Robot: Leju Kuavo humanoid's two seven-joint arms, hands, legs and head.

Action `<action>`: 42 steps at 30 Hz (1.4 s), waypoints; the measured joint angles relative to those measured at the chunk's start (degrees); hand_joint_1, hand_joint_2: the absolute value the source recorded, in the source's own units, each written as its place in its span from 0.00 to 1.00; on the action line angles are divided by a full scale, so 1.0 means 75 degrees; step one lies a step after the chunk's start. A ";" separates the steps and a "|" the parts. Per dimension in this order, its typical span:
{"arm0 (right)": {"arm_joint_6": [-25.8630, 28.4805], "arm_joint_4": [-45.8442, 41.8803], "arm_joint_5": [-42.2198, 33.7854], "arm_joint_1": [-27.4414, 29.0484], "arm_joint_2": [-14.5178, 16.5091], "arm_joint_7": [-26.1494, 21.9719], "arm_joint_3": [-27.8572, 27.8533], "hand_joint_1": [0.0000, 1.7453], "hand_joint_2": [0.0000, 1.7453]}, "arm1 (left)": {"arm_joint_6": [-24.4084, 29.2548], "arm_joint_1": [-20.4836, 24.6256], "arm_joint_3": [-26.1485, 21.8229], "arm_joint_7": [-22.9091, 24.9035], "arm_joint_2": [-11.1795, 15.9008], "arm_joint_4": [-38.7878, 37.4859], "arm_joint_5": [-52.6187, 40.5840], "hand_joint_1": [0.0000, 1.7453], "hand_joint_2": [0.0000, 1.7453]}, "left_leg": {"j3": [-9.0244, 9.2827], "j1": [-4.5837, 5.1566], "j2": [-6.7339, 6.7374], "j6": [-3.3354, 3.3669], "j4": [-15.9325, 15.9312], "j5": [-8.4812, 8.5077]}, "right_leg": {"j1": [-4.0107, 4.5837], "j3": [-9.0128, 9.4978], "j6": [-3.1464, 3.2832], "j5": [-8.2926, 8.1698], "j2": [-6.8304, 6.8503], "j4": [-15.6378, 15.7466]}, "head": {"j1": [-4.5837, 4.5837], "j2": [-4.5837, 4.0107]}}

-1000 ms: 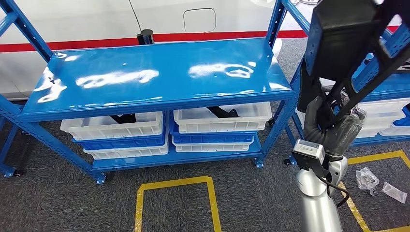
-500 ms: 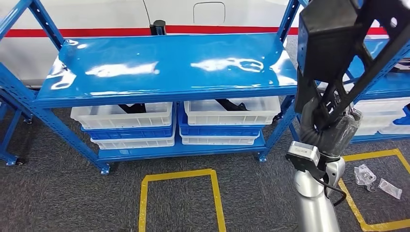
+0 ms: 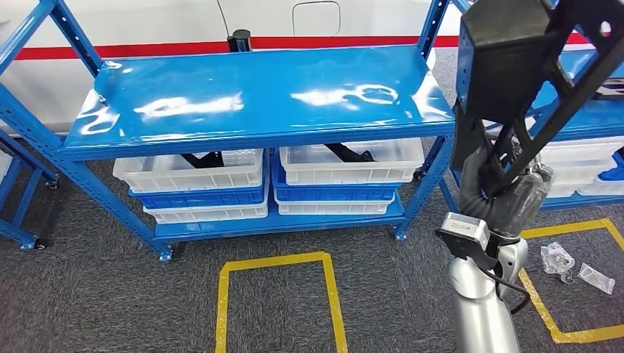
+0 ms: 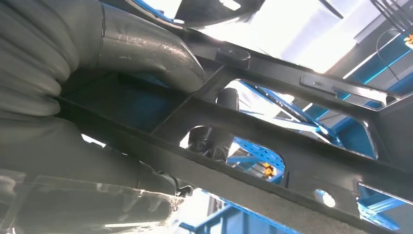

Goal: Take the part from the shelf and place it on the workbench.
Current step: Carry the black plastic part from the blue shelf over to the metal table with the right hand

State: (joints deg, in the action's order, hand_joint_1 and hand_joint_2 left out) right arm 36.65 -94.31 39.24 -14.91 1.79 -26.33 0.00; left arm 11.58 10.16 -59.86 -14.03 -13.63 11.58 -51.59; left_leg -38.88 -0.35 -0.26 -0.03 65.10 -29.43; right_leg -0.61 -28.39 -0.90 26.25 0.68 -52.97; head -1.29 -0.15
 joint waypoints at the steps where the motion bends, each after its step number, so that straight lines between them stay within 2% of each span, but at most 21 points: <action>1: 0.0000 0.0001 -0.0002 0.0002 0.0007 0.0001 -0.0001 1.00 1.00 | 0.0001 -0.0001 -0.0002 0.0000 0.0010 0.0000 -0.0001 0.00 1.00 | -0.0183 -0.0029 0.0002 -0.0051 0.0546 -0.0239 | -0.0014 -0.0048 0.0006 0.0000 0.0020 -0.0057 | -0.0012 0.0000; 3: 0.0000 0.0004 -0.0007 0.0004 0.0017 0.0003 -0.0001 1.00 1.00 | 0.0001 -0.0002 -0.0007 0.0000 0.0031 0.0000 -0.0001 0.00 1.00 | -0.0316 -0.0104 0.0011 -0.0152 0.1085 -0.0360 | -0.0046 -0.0175 0.0005 0.0003 0.0041 -0.0200 | -0.0018 0.0000; 4: 0.0000 0.0005 -0.0007 0.0004 0.0020 0.0004 -0.0001 1.00 1.00 | 0.0001 -0.0001 -0.0008 0.0000 0.0041 0.0000 -0.0001 0.00 1.00 | -0.0177 -0.0151 0.0016 -0.0204 0.0906 -0.0223 | -0.0076 -0.0248 0.0000 0.0007 0.0039 -0.0283 | -0.0018 0.0000; 6: 0.0000 0.0004 -0.0007 0.0001 0.0023 0.0005 -0.0001 1.00 1.00 | 0.0001 0.0010 -0.0009 0.0000 0.0050 -0.0001 -0.0002 0.00 1.00 | 0.0391 -0.0229 0.0021 -0.0328 -0.0032 0.0083 | -0.0121 -0.0417 -0.0066 0.0041 0.0024 -0.0470 | -0.0029 0.0000; 7: 0.0000 0.0003 -0.0007 0.0000 0.0022 0.0005 -0.0002 1.00 1.00 | 0.0000 0.0018 -0.0009 0.0000 0.0051 0.0001 -0.0002 0.00 1.00 | 0.0614 -0.0232 0.0005 -0.0329 -0.0400 0.0174 | -0.0121 -0.0504 -0.0119 0.0058 0.0015 -0.0565 | -0.0039 0.0000; 9: 0.0000 0.0000 -0.0004 0.0004 0.0019 0.0005 -0.0004 1.00 1.00 | -0.0001 0.0032 -0.0011 0.0000 0.0051 0.0004 -0.0002 0.00 1.00 | 0.0730 -0.0189 -0.0029 -0.0240 -0.0627 0.0152 | -0.0089 -0.0630 -0.0235 0.0053 -0.0003 -0.0696 | -0.0043 0.0001; 12: 0.0000 0.0000 0.0001 0.0008 0.0016 0.0005 0.0001 1.00 1.00 | 0.0000 0.0036 -0.0012 0.0000 0.0058 0.0005 -0.0002 0.00 1.00 | 0.0627 -0.0141 -0.0031 0.0042 -0.0639 0.0262 | -0.0105 -0.0734 -0.0356 0.0070 -0.0015 -0.0786 | -0.0017 0.0001; 15: 0.0000 0.0000 0.0003 0.0006 0.0006 0.0002 0.0003 1.00 1.00 | 0.0001 0.0053 -0.0014 0.0000 0.0059 0.0006 -0.0001 0.00 1.00 | 0.0461 -0.0129 -0.0007 0.0292 -0.0693 0.0431 | -0.0135 -0.1162 -0.0312 0.0674 -0.0029 -0.1726 | 0.0059 0.0000; 17: 0.0000 0.0001 0.0000 0.0017 0.0000 0.0001 0.0003 1.00 1.00 | 0.0001 0.0055 -0.0015 0.0000 0.0060 0.0006 -0.0001 0.00 1.00 | 0.0311 -0.0102 0.0007 0.0354 -0.0690 0.0540 | -0.0135 -0.1470 -0.0313 0.1081 -0.0043 -0.2671 | 0.0100 0.0000; 18: 0.0000 0.0002 -0.0002 0.0025 -0.0001 0.0001 0.0003 1.00 1.00 | 0.0001 0.0052 -0.0015 0.0000 0.0060 0.0006 0.0000 0.00 1.00 | 0.0243 -0.0087 0.0009 0.0357 -0.0689 0.0596 | -0.0134 -0.1473 -0.0347 0.1135 -0.0048 -0.2869 | 0.0106 0.0000; 19: 0.0000 0.0003 -0.0003 0.0030 -0.0002 0.0001 0.0003 1.00 1.00 | 0.0001 0.0051 -0.0015 0.0000 0.0060 0.0006 -0.0001 0.00 1.00 | 0.0182 -0.0079 0.0010 0.0349 -0.0688 0.0652 | -0.0133 -0.1311 -0.0396 0.1065 -0.0048 -0.2740 | 0.0107 0.0000; 21: 0.0000 0.0002 -0.0003 0.0022 -0.0002 0.0002 0.0003 1.00 1.00 | 0.0001 0.0053 -0.0015 0.0000 0.0060 0.0006 -0.0001 0.00 1.00 | 0.0089 -0.0076 0.0008 0.0308 -0.0688 0.0757 | -0.0127 -0.0606 -0.0459 0.0785 -0.0047 -0.1708 | 0.0112 0.0000; 23: 0.0000 0.0000 0.0000 0.0006 -0.0001 0.0002 0.0004 1.00 1.00 | 0.0001 0.0055 -0.0015 0.0000 0.0059 0.0006 -0.0002 0.00 1.00 | 0.0042 -0.0071 0.0003 0.0222 -0.0710 0.0865 | -0.0066 -0.0031 -0.0418 0.0630 -0.0062 -0.0796 | 0.0108 0.0000; 24: 0.0000 -0.0001 0.0001 -0.0001 -0.0001 0.0002 0.0004 1.00 1.00 | 0.0000 0.0056 -0.0015 0.0000 0.0058 0.0006 -0.0002 0.00 1.00 | 0.0038 -0.0070 0.0003 0.0169 -0.0729 0.0919 | -0.0025 0.0056 -0.0373 0.0624 -0.0073 -0.0606 | 0.0119 0.0000; 27: 0.0000 0.0000 -0.0001 -0.0008 0.0001 0.0002 0.0001 1.00 1.00 | -0.0001 0.0051 -0.0015 0.0000 0.0055 0.0006 -0.0002 0.00 1.00 | 0.0022 -0.0080 0.0005 0.0019 -0.0782 0.1002 | -0.0022 -0.0031 -0.0210 0.0496 -0.0084 -0.0547 | 0.0149 0.0000; 28: 0.0000 0.0000 -0.0001 -0.0010 0.0005 0.0002 0.0001 1.00 1.00 | -0.0001 0.0047 -0.0015 0.0000 0.0055 0.0006 -0.0002 0.00 1.00 | -0.0031 -0.0089 0.0006 -0.0016 -0.0677 0.0859 | -0.0058 -0.0055 -0.0124 0.0427 -0.0079 -0.0529 | 0.0134 0.0000; 31: 0.0000 0.0000 -0.0003 -0.0003 0.0017 0.0002 0.0002 1.00 1.00 | 0.0001 0.0039 -0.0015 0.0000 0.0065 0.0006 -0.0001 0.00 1.00 | -0.0439 -0.0108 0.0006 -0.0097 0.0518 -0.0096 | -0.0085 -0.0200 0.0057 0.0239 -0.0061 -0.0518 | 0.0070 0.0000; 33: 0.0000 0.0001 -0.0004 0.0012 0.0018 0.0004 0.0001 1.00 1.00 | 0.0001 0.0029 -0.0015 0.0000 0.0071 0.0006 0.0000 0.00 1.00 | -0.0607 -0.0109 0.0007 -0.0135 0.1286 -0.0419 | -0.0056 -0.0320 0.0067 0.0154 -0.0057 -0.0530 | 0.0059 0.0000; 35: 0.0000 0.0002 -0.0003 0.0022 0.0018 0.0005 0.0000 1.00 1.00 | 0.0001 0.0020 -0.0016 0.0000 0.0077 0.0006 -0.0001 0.00 1.00 | -0.0200 -0.0109 0.0010 -0.0125 0.0940 -0.0205 | -0.0041 -0.0406 0.0042 0.0099 -0.0059 -0.0556 | 0.0055 0.0000; 38: -0.0001 0.0001 -0.0001 0.0015 0.0018 0.0005 0.0000 1.00 1.00 | 0.0001 0.0029 -0.0015 0.0000 0.0084 0.0006 -0.0002 0.00 1.00 | 0.0801 -0.0081 0.0007 -0.0009 -0.0515 0.0170 | 0.0000 -0.0496 -0.0004 0.0071 -0.0059 -0.0647 | 0.0065 0.0000; 42: -0.0068 0.0032 -0.0136 -0.0005 0.0012 -0.0007 -0.0002 1.00 1.00 | 0.0016 0.0035 -0.0017 0.0000 0.0090 0.0005 -0.0021 0.00 1.00 | 0.0851 -0.0037 0.0019 0.0202 -0.0816 0.0277 | 0.0032 -0.0600 -0.0182 -0.0005 -0.0059 -0.0702 | 0.0076 0.0000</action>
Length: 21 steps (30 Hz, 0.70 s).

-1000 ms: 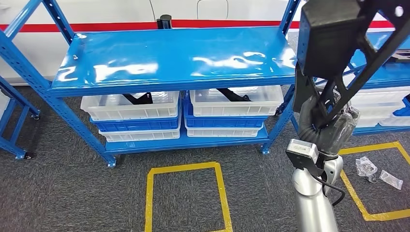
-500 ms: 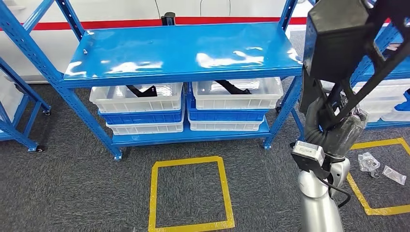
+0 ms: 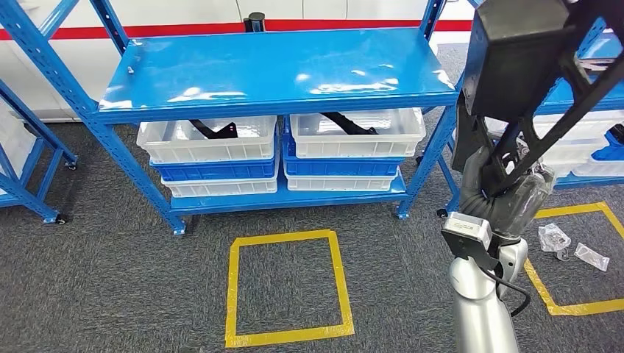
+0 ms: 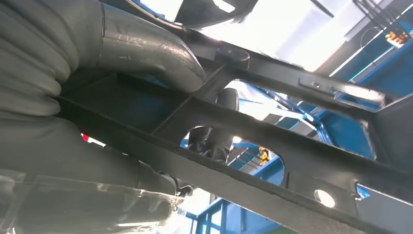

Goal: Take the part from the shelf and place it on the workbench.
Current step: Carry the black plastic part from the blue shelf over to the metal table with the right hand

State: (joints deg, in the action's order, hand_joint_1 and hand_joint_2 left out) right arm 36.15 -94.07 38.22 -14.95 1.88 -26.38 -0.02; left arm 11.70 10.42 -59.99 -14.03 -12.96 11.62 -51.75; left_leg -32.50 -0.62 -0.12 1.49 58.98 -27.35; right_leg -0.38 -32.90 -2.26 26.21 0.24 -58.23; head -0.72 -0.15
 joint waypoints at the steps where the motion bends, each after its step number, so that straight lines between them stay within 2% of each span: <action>1: -0.0064 0.0083 -0.0167 -0.0030 -0.0006 -0.0034 -0.0008 1.00 1.00 | 0.0010 0.0017 0.0001 0.0000 -0.0001 0.0000 -0.0023 0.00 1.00 | -0.0036 -0.0014 0.0014 0.0069 -0.0033 0.0061 | -0.0003 -0.0076 -0.0025 0.0086 -0.0003 -0.0095 | 0.0011 0.0000; 2: -0.0137 0.0223 -0.0386 -0.0073 -0.0014 -0.0092 -0.0020 1.00 1.00 | 0.0022 0.0042 0.0004 0.0001 -0.0001 0.0000 -0.0047 0.00 1.00 | -0.0084 -0.0035 0.0028 0.0133 -0.0068 0.0127 | -0.0007 -0.0187 -0.0022 0.0257 -0.0006 -0.0316 | 0.0028 0.0000; 3: -0.0191 0.0404 -0.0594 -0.0118 -0.0023 -0.0167 -0.0036 1.00 1.00 | 0.0028 0.0068 0.0007 0.0003 -0.0002 0.0001 -0.0068 0.00 1.00 | -0.0148 -0.0043 0.0039 0.0171 -0.0081 0.0189 | -0.0026 -0.0348 -0.0002 0.0513 -0.0008 -0.0706 | 0.0044 0.0000; 5: -0.0229 0.0757 -0.0843 -0.0171 -0.0033 -0.0296 -0.0067 1.00 1.00 | 0.0039 0.0098 0.0012 0.0004 0.0004 0.0001 -0.0070 0.00 1.00 | -0.0312 -0.0046 0.0041 0.0193 -0.0082 0.0311 | -0.0054 -0.0683 0.0009 0.1001 -0.0010 -0.1697 | 0.0075 0.0000; 6: -0.0230 0.0886 -0.0885 -0.0177 -0.0035 -0.0328 -0.0078 1.00 1.00 | 0.0043 0.0099 0.0012 -0.0001 0.0005 0.0001 -0.0063 0.00 1.00 | -0.0399 -0.0050 0.0041 0.0182 -0.0081 0.0376 | -0.0076 -0.0762 -0.0029 0.1118 -0.0010 -0.2045 | 0.0075 0.0000; 7: -0.0230 0.0990 -0.0905 -0.0183 -0.0034 -0.0342 -0.0085 1.00 1.00 | 0.0052 0.0095 0.0012 -0.0007 0.0006 0.0001 -0.0055 0.00 1.00 | -0.0482 -0.0058 0.0042 0.0160 -0.0078 0.0441 | -0.0100 -0.0707 -0.0103 0.1097 -0.0010 -0.2115 | 0.0076 0.0000; 8: -0.0233 0.1072 -0.0917 -0.0196 -0.0033 -0.0347 -0.0087 1.00 1.00 | 0.0063 0.0092 0.0011 -0.0016 0.0007 0.0000 -0.0045 0.00 1.00 | -0.0561 -0.0074 0.0041 0.0128 -0.0076 0.0506 | -0.0131 -0.0511 -0.0199 0.0966 -0.0009 -0.1897 | 0.0076 0.0000; 10: -0.0262 0.1186 -0.0926 -0.0259 -0.0027 -0.0347 -0.0090 1.00 1.00 | 0.0087 0.0091 0.0011 -0.0042 0.0011 0.0001 -0.0022 0.00 1.00 | -0.0698 -0.0100 0.0034 0.0028 -0.0066 0.0632 | -0.0191 0.0201 -0.0370 0.0666 -0.0013 -0.0825 | 0.0085 0.0000; 11: -0.0285 0.1228 -0.0926 -0.0299 -0.0021 -0.0347 -0.0089 1.00 1.00 | 0.0093 0.0090 0.0011 -0.0056 0.0016 0.0002 -0.0005 0.00 1.00 | -0.0746 -0.0103 0.0031 -0.0034 -0.0066 0.0699 | -0.0181 0.0506 -0.0380 0.0594 -0.0039 -0.0336 | 0.0086 0.0000; 12: -0.0306 0.1269 -0.0925 -0.0335 -0.0015 -0.0347 -0.0088 1.00 1.00 | 0.0094 0.0087 0.0011 -0.0068 0.0023 0.0004 0.0012 0.00 1.00 | -0.0776 -0.0094 0.0027 -0.0095 -0.0068 0.0767 | -0.0163 0.0679 -0.0357 0.0578 -0.0065 0.0001 | 0.0092 0.0000; 13: -0.0323 0.1310 -0.0925 -0.0361 -0.0009 -0.0347 -0.0088 1.00 1.00 | 0.0086 0.0083 0.0010 -0.0074 0.0032 0.0004 0.0026 0.00 1.00 | -0.0794 -0.0082 0.0020 -0.0146 -0.0081 0.0838 | -0.0131 0.0733 -0.0305 0.0597 -0.0092 0.0129 | 0.0093 0.0000; 14: -0.0332 0.1347 -0.0925 -0.0374 -0.0006 -0.0347 -0.0088 1.00 1.00 | 0.0071 0.0076 0.0009 -0.0078 0.0038 0.0004 0.0032 0.00 1.00 | -0.0803 -0.0080 0.0011 -0.0194 -0.0103 0.0911 | -0.0103 0.0667 -0.0237 0.0566 -0.0112 0.0109 | 0.0087 0.0000; 15: -0.0337 0.1385 -0.0925 -0.0390 -0.0001 -0.0347 -0.0087 1.00 1.00 | 0.0055 0.0069 0.0009 -0.0079 0.0044 0.0004 0.0036 0.00 1.00 | -0.0821 -0.0092 0.0002 -0.0234 -0.0109 0.0934 | -0.0135 0.0598 -0.0167 0.0524 -0.0106 0.0091 | 0.0083 0.0000; 16: -0.0343 0.1419 -0.0925 -0.0410 0.0008 -0.0347 -0.0084 1.00 1.00 | 0.0039 0.0064 0.0008 -0.0079 0.0054 0.0004 0.0038 0.00 1.00 | -0.0868 -0.0109 -0.0002 -0.0265 -0.0054 0.0837 | -0.0154 0.0553 -0.0077 0.0466 -0.0097 0.0069 | 0.0066 0.0000; 17: -0.0346 0.1448 -0.0926 -0.0435 0.0020 -0.0347 -0.0082 1.00 1.00 | 0.0029 0.0061 0.0008 -0.0079 0.0062 0.0004 0.0039 0.00 1.00 | -0.0951 -0.0122 -0.0003 -0.0287 0.0136 0.0595 | -0.0172 0.0483 0.0034 0.0393 -0.0083 0.0066 | 0.0050 0.0000; 18: -0.0348 0.1474 -0.0927 -0.0459 0.0034 -0.0347 -0.0079 1.00 1.00 | 0.0023 0.0060 0.0008 -0.0079 0.0069 0.0004 0.0039 0.00 1.00 | -0.1074 -0.0131 -0.0002 -0.0298 0.0493 0.0227 | -0.0180 0.0414 0.0135 0.0310 -0.0071 0.0066 | 0.0028 0.0000; 20: -0.0349 0.1516 -0.0928 -0.0484 0.0052 -0.0347 -0.0076 1.00 1.00 | 0.0016 0.0059 0.0008 -0.0079 0.0084 0.0004 0.0039 0.00 1.00 | -0.1350 -0.0120 -0.0006 -0.0304 0.1513 -0.0516 | -0.0112 0.0229 0.0262 0.0150 -0.0056 0.0058 | -0.0001 0.0000; 21: -0.0349 0.1541 -0.0928 -0.0487 0.0057 -0.0346 -0.0076 1.00 1.00 | 0.0014 0.0058 0.0008 -0.0079 0.0092 0.0004 0.0039 0.00 1.00 | -0.1412 -0.0115 -0.0007 -0.0299 0.1934 -0.0677 | -0.0073 0.0126 0.0285 0.0071 -0.0052 0.0053 | -0.0009 0.0000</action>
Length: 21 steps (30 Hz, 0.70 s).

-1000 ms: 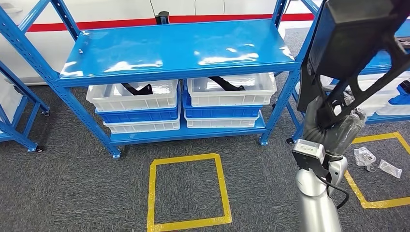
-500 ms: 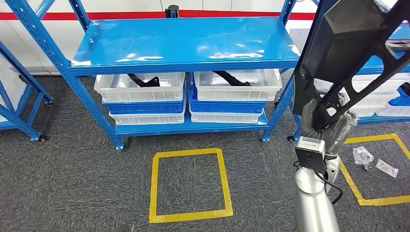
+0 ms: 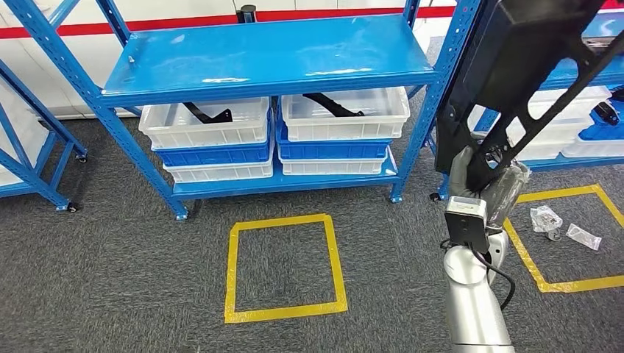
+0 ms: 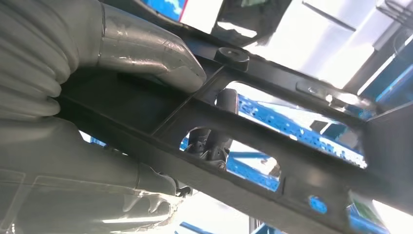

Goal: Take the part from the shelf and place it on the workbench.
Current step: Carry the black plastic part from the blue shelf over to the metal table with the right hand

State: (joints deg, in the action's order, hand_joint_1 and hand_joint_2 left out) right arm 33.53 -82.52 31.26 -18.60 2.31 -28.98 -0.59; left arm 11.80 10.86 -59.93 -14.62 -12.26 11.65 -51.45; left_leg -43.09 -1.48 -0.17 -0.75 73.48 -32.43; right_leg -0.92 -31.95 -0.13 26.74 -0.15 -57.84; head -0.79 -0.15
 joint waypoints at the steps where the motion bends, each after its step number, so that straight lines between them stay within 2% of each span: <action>1: 0.0000 0.0025 0.0000 -0.0001 0.0004 0.0001 0.0000 1.00 1.00 | 0.0000 0.0000 -0.0001 0.0000 0.0008 0.0000 0.0000 0.00 1.00 | 0.0041 0.0004 0.0001 0.0018 0.0205 0.0011 | 0.0036 -0.0099 0.0014 -0.0073 0.0003 -0.0005 | -0.0006 0.0000; 2: 0.0000 0.0048 0.0000 -0.0002 0.0007 0.0003 0.0000 1.00 1.00 | -0.0001 0.0000 -0.0001 0.0000 0.0013 0.0000 0.0000 0.00 1.00 | 0.0209 0.0014 0.0001 0.0055 0.0151 0.0149 | 0.0070 -0.0193 0.0018 -0.0143 0.0004 -0.0010 | -0.0012 0.0000; 3: 0.0000 0.0068 0.0000 -0.0004 0.0009 0.0004 0.0000 1.00 1.00 | -0.0001 0.0001 -0.0001 0.0000 0.0018 0.0000 0.0000 0.00 1.00 | 0.0515 0.0032 -0.0001 0.0115 -0.0164 0.0339 | 0.0101 -0.0276 0.0013 -0.0209 0.0002 -0.0013 | -0.0014 0.0000; 4: 0.0000 0.0080 0.0000 -0.0005 0.0010 0.0005 0.0000 1.00 1.00 | -0.0001 0.0005 -0.0002 0.0000 0.0026 0.0001 0.0000 0.00 1.00 | 0.0903 0.0064 -0.0008 0.0194 -0.0650 0.0458 | 0.0113 -0.0338 0.0004 -0.0265 0.0001 -0.0017 | -0.0014 0.0000; 5: 0.0000 0.0086 0.0000 -0.0010 0.0009 0.0005 -0.0001 1.00 1.00 | -0.0002 0.0010 -0.0001 -0.0001 0.0033 0.0003 0.0000 0.00 1.00 | 0.1296 0.0098 -0.0004 0.0269 -0.1193 0.0488 | 0.0143 -0.0387 -0.0022 -0.0316 0.0001 -0.0021 | -0.0010 0.0000; 6: 0.0000 0.0092 0.0000 -0.0019 0.0007 0.0005 -0.0003 1.00 1.00 | -0.0001 0.0015 -0.0001 -0.0007 0.0038 0.0005 0.0000 0.00 1.00 | 0.1591 0.0137 -0.0004 0.0327 -0.1632 0.0462 | 0.0153 -0.0423 -0.0064 -0.0373 0.0008 -0.0025 | -0.0007 0.0000; 7: 0.0000 0.0098 0.0000 -0.0029 0.0006 0.0005 -0.0004 1.00 1.00 | 0.0001 0.0019 -0.0001 -0.0017 0.0041 0.0007 0.0000 0.00 1.00 | 0.1757 0.0176 -0.0003 0.0366 -0.1910 0.0412 | 0.0147 -0.0452 -0.0115 -0.0425 0.0017 -0.0026 | -0.0005 0.0000; 8: 0.0000 0.0104 -0.0003 -0.0035 0.0004 0.0006 -0.0006 1.00 1.00 | 0.0004 0.0017 -0.0001 -0.0031 0.0040 0.0008 0.0002 0.00 1.00 | 0.1805 0.0211 0.0003 0.0388 -0.2042 0.0407 | 0.0146 -0.0475 -0.0172 -0.0480 0.0029 -0.0023 | -0.0003 0.0000; 10: 0.0001 0.0117 -0.0012 -0.0030 -0.0004 0.0008 -0.0006 1.00 1.00 | 0.0010 0.0002 -0.0003 -0.0056 0.0031 0.0003 0.0008 0.00 1.00 | 0.1745 0.0213 0.0019 0.0453 -0.2136 0.0549 | 0.0122 -0.0555 -0.0261 -0.0483 0.0042 -0.0077 | -0.0010 0.0000; 11: 0.0001 0.0121 -0.0018 -0.0026 -0.0009 0.0009 -0.0005 1.00 1.00 | 0.0011 -0.0003 -0.0004 -0.0062 0.0028 0.0000 0.0014 0.00 1.00 | 0.1688 0.0198 0.0036 0.0494 -0.2178 0.0646 | 0.0120 -0.0639 -0.0268 -0.0345 0.0041 -0.0216 | -0.0001 0.0000; 12: 0.0002 0.0124 -0.0020 -0.0025 -0.0015 0.0009 -0.0004 1.00 1.00 | 0.0012 -0.0005 -0.0004 -0.0066 0.0023 -0.0003 0.0020 0.00 1.00 | 0.1610 0.0172 0.0056 0.0523 -0.2213 0.0747 | 0.0117 -0.0762 -0.0257 -0.0103 0.0038 -0.0492 | 0.0013 0.0000; 14: 0.0004 0.0130 -0.0023 -0.0020 -0.0018 0.0009 -0.0003 1.00 1.00 | 0.0012 -0.0003 -0.0004 -0.0067 0.0022 -0.0003 0.0032 0.00 1.00 | 0.1386 0.0163 0.0085 0.0541 -0.2215 0.0927 | 0.0067 -0.1069 -0.0234 0.0511 0.0030 -0.1432 | 0.0044 0.0000; 15: 0.0005 0.0133 -0.0022 -0.0009 -0.0020 0.0009 -0.0003 1.00 1.00 | 0.0012 -0.0007 -0.0005 -0.0067 0.0019 -0.0003 0.0038 0.00 1.00 | 0.1261 0.0154 0.0097 0.0525 -0.2212 0.1019 | 0.0034 -0.1171 -0.0275 0.0701 0.0030 -0.1902 | 0.0048 0.0000; 16: 0.0006 0.0138 -0.0022 0.0005 -0.0020 0.0010 -0.0003 1.00 1.00 | 0.0012 -0.0010 -0.0005 -0.0067 0.0016 -0.0003 0.0042 0.00 1.00 | 0.1132 0.0138 0.0110 0.0499 -0.2206 0.1114 | -0.0004 -0.1181 -0.0363 0.0746 0.0030 -0.2200 | 0.0050 0.0000; 17: 0.0006 0.0141 -0.0021 0.0017 -0.0021 0.0011 -0.0003 1.00 1.00 | 0.0012 -0.0013 -0.0006 -0.0067 0.0012 -0.0003 0.0044 0.00 1.00 | 0.1005 0.0110 0.0120 0.0460 -0.2197 0.1206 | -0.0049 -0.1056 -0.0487 0.0645 0.0030 -0.2228 | 0.0052 0.0000; 18: 0.0006 0.0143 -0.0022 0.0024 -0.0022 0.0011 -0.0003 1.00 1.00 | 0.0012 -0.0015 -0.0006 -0.0067 0.0007 -0.0003 0.0047 0.00 1.00 | 0.0887 0.0073 0.0128 0.0411 -0.2182 0.1290 | -0.0094 -0.0798 -0.0619 0.0469 0.0032 -0.1979 | 0.0051 0.0000; 19: 0.0006 0.0144 -0.0022 0.0025 -0.0021 0.0011 -0.0003 1.00 1.00 | 0.0011 -0.0013 -0.0006 -0.0067 0.0007 -0.0002 0.0047 0.00 1.00 | 0.0778 0.0045 0.0131 0.0349 -0.2151 0.1368 | -0.0148 -0.0414 -0.0734 0.0334 0.0034 -0.1486 | 0.0060 0.0000; 20: 0.0006 0.0144 -0.0021 0.0019 -0.0018 0.0011 -0.0001 1.00 1.00 | 0.0009 -0.0012 -0.0006 -0.0067 0.0011 0.0001 0.0047 0.00 1.00 | 0.0679 0.0026 0.0127 0.0282 -0.2114 0.1439 | -0.0162 0.0016 -0.0785 0.0329 0.0026 -0.0886 | 0.0084 0.0000; 21: 0.0006 0.0144 -0.0021 0.0016 -0.0015 0.0012 0.0002 1.00 1.00 | 0.0010 -0.0013 -0.0006 -0.0068 0.0014 0.0004 0.0047 0.00 1.00 | 0.0616 0.0028 0.0123 0.0218 -0.2087 0.1507 | -0.0158 0.0325 -0.0770 0.0386 0.0020 -0.0418 | 0.0099 0.0000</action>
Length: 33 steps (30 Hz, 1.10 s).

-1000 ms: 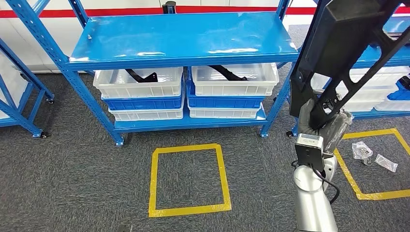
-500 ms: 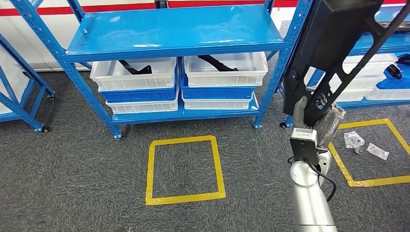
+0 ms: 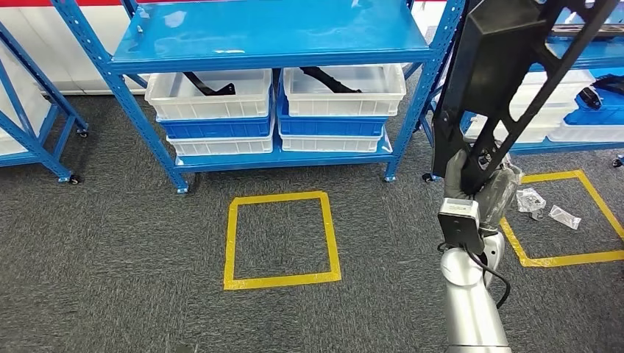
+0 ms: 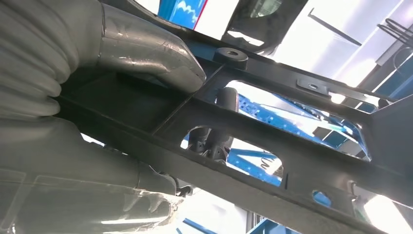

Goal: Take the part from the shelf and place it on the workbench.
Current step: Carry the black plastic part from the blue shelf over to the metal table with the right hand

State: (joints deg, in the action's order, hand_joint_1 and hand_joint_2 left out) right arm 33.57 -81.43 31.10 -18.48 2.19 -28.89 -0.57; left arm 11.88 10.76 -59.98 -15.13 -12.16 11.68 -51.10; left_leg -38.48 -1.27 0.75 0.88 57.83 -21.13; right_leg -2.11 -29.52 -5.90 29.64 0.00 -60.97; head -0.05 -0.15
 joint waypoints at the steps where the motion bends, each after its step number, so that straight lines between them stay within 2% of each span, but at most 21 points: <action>1: 0.0000 0.0002 0.0001 -0.0002 0.0003 0.0001 0.0003 1.00 1.00 | 0.0001 -0.0001 0.0000 -0.0001 0.0004 0.0002 0.0000 0.00 1.00 | -0.0039 0.0015 -0.0005 -0.0052 0.0021 0.0066 | 0.0013 0.0188 0.0050 0.0093 -0.0006 0.0318 | 0.0011 0.0000; 3: 0.0000 0.0008 -0.0001 -0.0001 0.0004 0.0005 0.0005 1.00 1.00 | 0.0014 -0.0015 0.0000 -0.0009 0.0003 0.0001 0.0001 0.00 1.00 | -0.0064 0.0019 -0.0008 -0.0121 -0.0003 0.0198 | 0.0042 0.0149 0.0207 0.0120 -0.0008 0.0386 | -0.0005 0.0000; 5: -0.0004 0.0015 -0.0003 -0.0017 0.0009 0.0013 0.0008 1.00 1.00 | 0.0046 -0.0035 0.0001 -0.0030 0.0005 -0.0001 0.0003 0.00 1.00 | -0.0154 -0.0028 -0.0018 -0.0170 0.0126 0.0005 | 0.0016 0.0034 0.0407 0.0000 0.0000 0.0359 | -0.0020 0.0000; 7: -0.0019 0.0021 -0.0001 -0.0037 0.0023 0.0027 0.0014 1.00 1.00 | 0.0082 -0.0051 0.0001 -0.0054 0.0002 -0.0004 0.0009 0.00 1.00 | -0.0389 -0.0049 -0.0053 -0.0196 0.0821 -0.0723 | 0.0026 -0.0126 0.0618 -0.0176 0.0006 0.0355 | -0.0041 0.0000; 8: -0.0031 0.0026 0.0001 -0.0042 0.0028 0.0034 0.0016 1.00 1.00 | 0.0090 -0.0056 0.0001 -0.0059 0.0001 -0.0004 0.0014 0.00 1.00 | -0.0530 -0.0045 -0.0073 -0.0199 0.1352 -0.1109 | 0.0056 -0.0228 0.0681 -0.0264 0.0006 0.0350 | -0.0050 0.0000; 9: -0.0041 0.0034 0.0004 -0.0045 0.0032 0.0043 0.0017 1.00 1.00 | 0.0095 -0.0061 0.0000 -0.0063 0.0000 -0.0004 0.0020 0.00 1.00 | -0.0644 -0.0041 -0.0090 -0.0199 0.1873 -0.1382 | 0.0088 -0.0336 0.0715 -0.0347 0.0006 0.0344 | -0.0060 0.0000; 10: -0.0048 0.0044 0.0010 -0.0044 0.0035 0.0050 0.0020 1.00 1.00 | 0.0095 -0.0067 0.0000 -0.0068 0.0002 -0.0004 0.0026 0.00 1.00 | -0.0671 -0.0040 -0.0099 -0.0191 0.2226 -0.1471 | 0.0117 -0.0439 0.0727 -0.0422 0.0006 0.0341 | -0.0063 0.0000; 11: -0.0053 0.0055 0.0016 -0.0045 0.0037 0.0061 0.0023 1.00 1.00 | 0.0095 -0.0074 0.0000 -0.0077 0.0004 -0.0004 0.0034 0.00 1.00 | -0.0583 -0.0037 -0.0101 -0.0170 0.2337 -0.1406 | 0.0142 -0.0535 0.0728 -0.0489 0.0005 0.0339 | -0.0066 0.0000; 12: -0.0055 0.0062 0.0022 -0.0047 0.0039 0.0072 0.0025 1.00 1.00 | 0.0095 -0.0080 0.0000 -0.0091 0.0005 -0.0004 0.0041 0.00 1.00 | -0.0350 -0.0031 -0.0103 -0.0135 0.2156 -0.1239 | 0.0162 -0.0618 0.0718 -0.0548 0.0003 0.0339 | -0.0071 0.0000; 13: -0.0059 0.0066 0.0028 -0.0051 0.0040 0.0086 0.0029 1.00 1.00 | 0.0094 -0.0082 0.0000 -0.0110 0.0007 -0.0004 0.0054 0.00 1.00 | 0.0023 -0.0019 -0.0110 -0.0082 0.1720 -0.1070 | 0.0174 -0.0683 0.0699 -0.0604 0.0001 0.0337 | -0.0078 0.0000; 15: -0.0079 0.0069 0.0039 -0.0065 0.0039 0.0121 0.0040 1.00 1.00 | 0.0093 -0.0078 0.0000 -0.0148 0.0011 -0.0002 0.0083 0.00 1.00 | 0.0829 0.0028 -0.0119 0.0023 0.0639 -0.1018 | 0.0202 -0.0762 0.0627 -0.0694 0.0006 0.0331 | -0.0079 0.0000; 17: -0.0110 0.0084 0.0050 -0.0100 0.0042 0.0143 0.0057 1.00 1.00 | 0.0090 -0.0080 -0.0002 -0.0179 0.0015 -0.0002 0.0109 0.00 1.00 | 0.1173 0.0103 -0.0121 0.0073 0.0089 -0.1135 | 0.0200 -0.0783 0.0517 -0.0776 0.0027 0.0334 | -0.0075 0.0000; 20: -0.0157 0.0110 0.0066 -0.0141 0.0042 0.0162 0.0072 1.00 1.00 | 0.0080 -0.0102 -0.0012 -0.0228 0.0010 -0.0004 0.0154 0.00 1.00 | 0.1129 0.0123 -0.0118 0.0168 -0.0056 -0.0976 | 0.0176 -0.0877 0.0379 -0.0790 0.0054 0.0261 | -0.0074 0.0000; 22: -0.0200 0.0133 0.0076 -0.0165 0.0028 0.0183 0.0075 1.00 1.00 | 0.0085 -0.0110 -0.0020 -0.0275 0.0002 -0.0004 0.0181 0.00 1.00 | 0.1038 0.0093 -0.0119 0.0237 -0.0113 -0.0826 | 0.0172 -0.1166 0.0406 -0.0422 0.0047 -0.0334 | -0.0040 0.0000; 24: -0.0233 0.0172 0.0090 -0.0177 0.0025 0.0201 0.0079 1.00 1.00 | 0.0098 -0.0129 -0.0039 -0.0317 -0.0004 -0.0004 0.0202 0.00 1.00 | 0.0886 0.0099 -0.0133 0.0260 -0.0111 -0.0717 | 0.0167 -0.1549 0.0430 0.0088 0.0037 -0.1368 | -0.0010 0.0000; 25: -0.0241 0.0192 0.0097 -0.0174 0.0024 0.0207 0.0080 1.00 1.00 | 0.0101 -0.0144 -0.0053 -0.0331 -0.0008 -0.0004 0.0213 0.00 1.00 | 0.0824 0.0100 -0.0145 0.0254 -0.0107 -0.0674 | 0.0160 -0.1661 0.0410 0.0237 0.0037 -0.1734 | -0.0011 0.0000; 26: -0.0246 0.0215 0.0103 -0.0171 0.0023 0.0213 0.0083 1.00 1.00 | 0.0105 -0.0162 -0.0068 -0.0340 -0.0012 -0.0004 0.0224 0.00 1.00 | 0.0770 0.0097 -0.0165 0.0240 -0.0101 -0.0634 | 0.0148 -0.1619 0.0359 0.0272 0.0037 -0.1815 | -0.0009 0.0000; 27: -0.0251 0.0233 0.0106 -0.0171 0.0022 0.0216 0.0089 1.00 1.00 | 0.0107 -0.0177 -0.0079 -0.0344 -0.0013 -0.0005 0.0232 0.00 1.00 | 0.0735 0.0091 -0.0194 0.0221 -0.0094 -0.0604 | 0.0129 -0.1401 0.0288 0.0184 0.0036 -0.1549 | -0.0008 0.0000; 29: -0.0259 0.0259 0.0109 -0.0185 0.0019 0.0219 0.0108 1.00 1.00 | 0.0109 -0.0194 -0.0091 -0.0353 -0.0020 -0.0007 0.0239 0.00 1.00 | 0.0686 0.0087 -0.0259 0.0166 -0.0062 -0.0564 | 0.0080 -0.0663 0.0155 -0.0101 -0.0032 -0.0413 | -0.0007 0.0000; 31: -0.0271 0.0279 0.0109 -0.0201 0.0017 0.0225 0.0130 1.00 1.00 | 0.0114 -0.0190 -0.0093 -0.0369 -0.0025 -0.0007 0.0240 0.00 1.00 | 0.0628 0.0109 -0.0316 0.0082 -0.0017 -0.0527 | 0.0085 -0.0220 0.0190 -0.0240 -0.0112 0.0344 | -0.0013 0.0001; 33: -0.0285 0.0308 0.0109 -0.0206 0.0013 0.0245 0.0148 1.00 1.00 | 0.0126 -0.0204 -0.0096 -0.0385 -0.0025 -0.0007 0.0248 0.00 1.00 | 0.0575 0.0122 -0.0360 -0.0014 -0.0012 -0.0472 | 0.0126 -0.0206 0.0312 -0.0262 -0.0109 0.0407 | -0.0023 0.0001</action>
State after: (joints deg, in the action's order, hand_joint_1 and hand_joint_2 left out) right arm 31.44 -79.12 31.91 -20.02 2.29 -27.05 0.54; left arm 12.82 9.23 -60.70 -18.02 -12.34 11.63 -49.24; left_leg -34.16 -0.36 -1.95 0.78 57.74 -24.68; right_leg -1.16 -31.06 -3.56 27.68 -0.82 -57.92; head -0.22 -0.15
